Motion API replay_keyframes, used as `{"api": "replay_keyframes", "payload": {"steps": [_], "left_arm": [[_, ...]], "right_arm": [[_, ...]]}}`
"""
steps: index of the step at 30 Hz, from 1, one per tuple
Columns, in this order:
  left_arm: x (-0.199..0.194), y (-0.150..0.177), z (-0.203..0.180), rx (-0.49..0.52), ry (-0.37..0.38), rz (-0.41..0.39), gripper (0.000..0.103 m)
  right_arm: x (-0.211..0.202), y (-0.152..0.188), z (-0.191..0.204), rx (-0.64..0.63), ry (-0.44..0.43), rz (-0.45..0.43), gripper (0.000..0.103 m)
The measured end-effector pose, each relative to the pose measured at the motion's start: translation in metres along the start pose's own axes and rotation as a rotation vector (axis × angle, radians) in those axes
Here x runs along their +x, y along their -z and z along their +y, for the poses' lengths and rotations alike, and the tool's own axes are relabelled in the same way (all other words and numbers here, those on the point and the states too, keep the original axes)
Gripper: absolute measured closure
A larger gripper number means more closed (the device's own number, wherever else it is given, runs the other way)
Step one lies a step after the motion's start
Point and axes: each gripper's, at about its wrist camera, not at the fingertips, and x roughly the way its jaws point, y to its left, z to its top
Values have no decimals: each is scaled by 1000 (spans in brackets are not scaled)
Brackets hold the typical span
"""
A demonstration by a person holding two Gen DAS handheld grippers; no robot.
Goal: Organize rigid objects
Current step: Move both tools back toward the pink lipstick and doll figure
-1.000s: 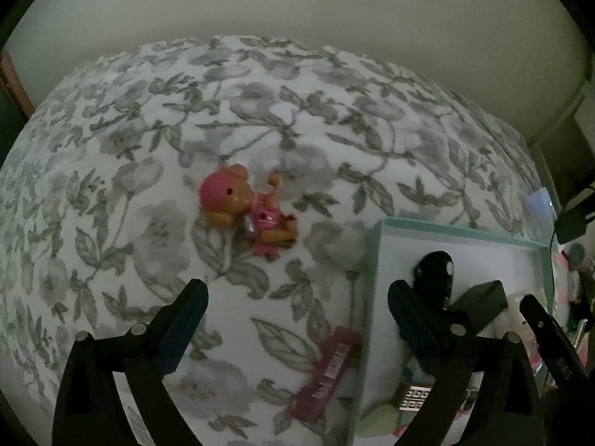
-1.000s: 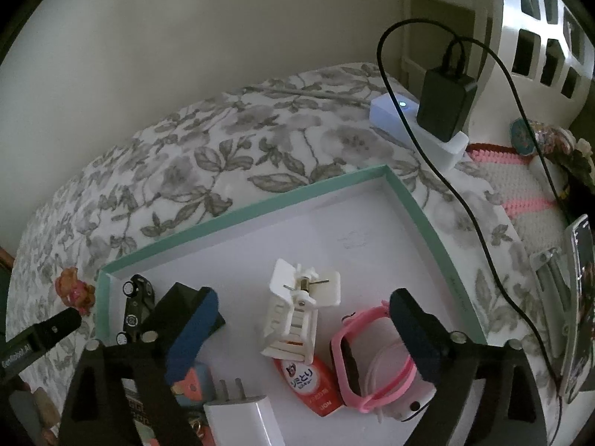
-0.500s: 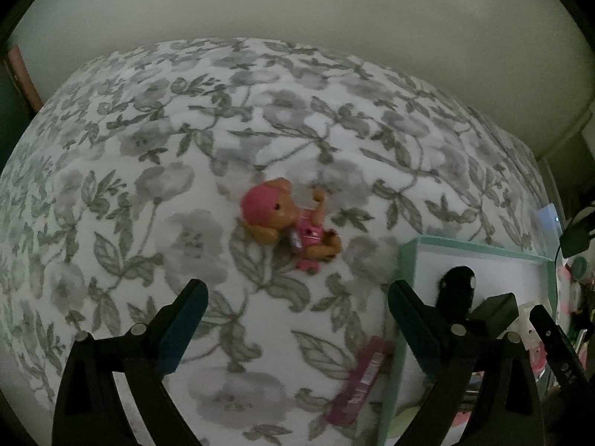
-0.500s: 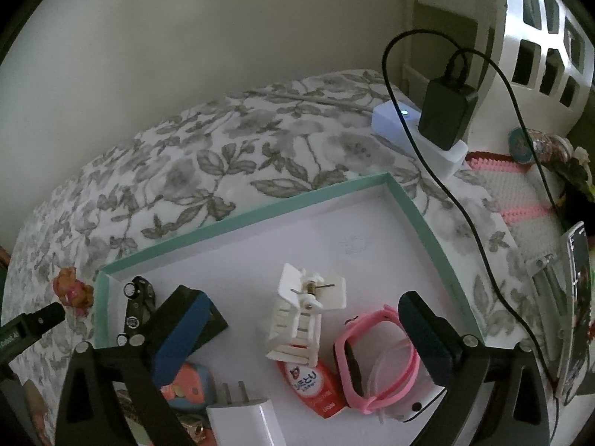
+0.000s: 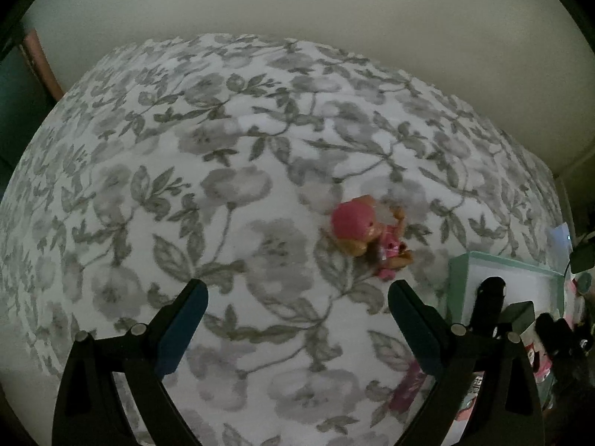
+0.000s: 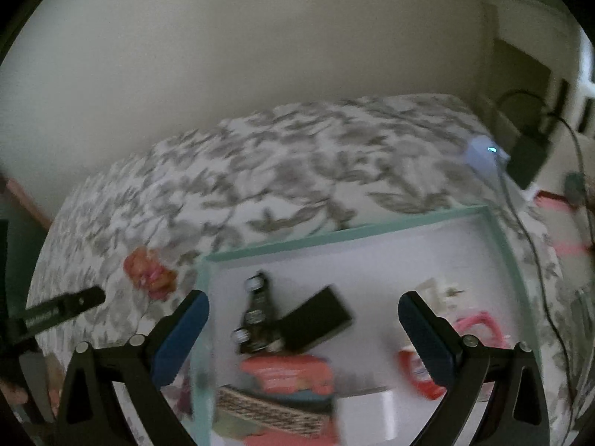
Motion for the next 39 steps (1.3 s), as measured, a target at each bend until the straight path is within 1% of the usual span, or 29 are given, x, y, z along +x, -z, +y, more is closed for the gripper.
{"api": "replay_keyframes", "payload": {"steps": [4,8,13,16,19,21,24,26,27,33,37,39], "left_arm": [[2,0,11,-7,-12,16,5],[3,1,22,-10,-14,31,5],[-2,0,39,-26,-16,25,5],[-6,-1,51,-28,-30,16,5],[-9,-1,62,-35,-30,12,5],[-10,-2,70,-51,-13,12,5],[-12,-2,80,-70,0,11,5],[-12,-2,84,-77,4,8,5],[-13,-3,85,-81,5,6,5],[-14,-4,87,-85,31,5,5],[-13,-4,86,-83,45,9,5],[-14,-4,86,-84,48,8,5]], "right_arm": [[9,7,32,-79,-12,30,0],[15,14,59,-126,-64,61,0],[22,25,91,-184,-115,109,0],[25,30,103,-190,-137,136,0],[26,32,108,-178,-151,152,2],[27,34,112,-176,-157,162,5],[30,36,119,-193,-155,179,12],[32,38,123,-216,-143,190,20],[33,39,124,-223,-136,193,21],[38,46,130,-252,-112,225,32],[43,51,134,-275,-78,254,42],[44,54,134,-272,-70,268,44]]}}
